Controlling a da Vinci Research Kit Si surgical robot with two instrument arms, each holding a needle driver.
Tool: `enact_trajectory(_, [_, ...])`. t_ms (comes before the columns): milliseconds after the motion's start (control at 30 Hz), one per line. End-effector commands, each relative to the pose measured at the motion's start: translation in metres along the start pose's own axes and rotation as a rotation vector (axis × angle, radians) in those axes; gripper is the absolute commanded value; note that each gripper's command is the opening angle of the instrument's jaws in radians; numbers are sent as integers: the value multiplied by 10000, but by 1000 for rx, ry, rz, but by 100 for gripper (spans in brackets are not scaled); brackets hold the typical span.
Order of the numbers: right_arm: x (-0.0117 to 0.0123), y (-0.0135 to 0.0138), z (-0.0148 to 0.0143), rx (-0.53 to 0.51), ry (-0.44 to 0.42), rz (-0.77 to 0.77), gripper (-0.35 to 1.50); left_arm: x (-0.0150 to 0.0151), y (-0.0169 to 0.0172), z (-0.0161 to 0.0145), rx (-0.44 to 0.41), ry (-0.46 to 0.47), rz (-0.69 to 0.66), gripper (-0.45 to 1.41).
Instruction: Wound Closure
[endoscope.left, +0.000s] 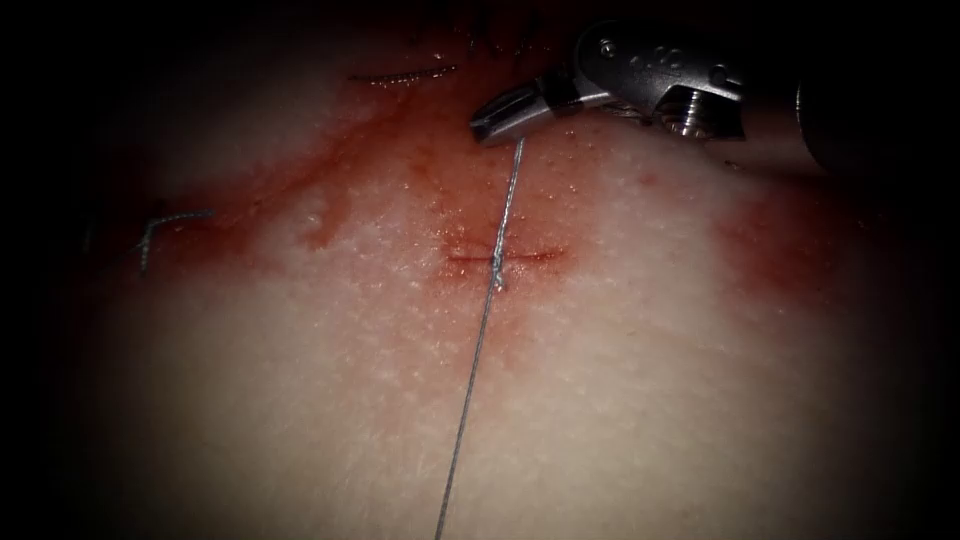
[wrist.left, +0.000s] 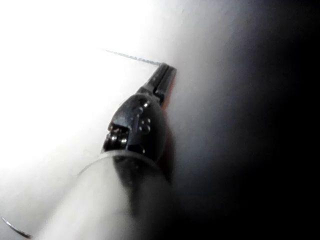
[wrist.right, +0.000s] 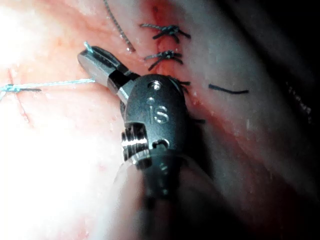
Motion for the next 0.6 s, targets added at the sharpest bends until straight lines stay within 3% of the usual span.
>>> enact_trajectory(33, [-3,14,3,-17,-8,-9,-35,-6,2,13,-7,1,-2,-45])
enact_trajectory(233, [-13,30,-9,-99,-25,-13,-35,-10,1,22,-3,-9,0,-45])
enact_trajectory(600, [-20,33,-9,-118,-24,-13,-35,-21,3,28,-9,-14,-12,-45])
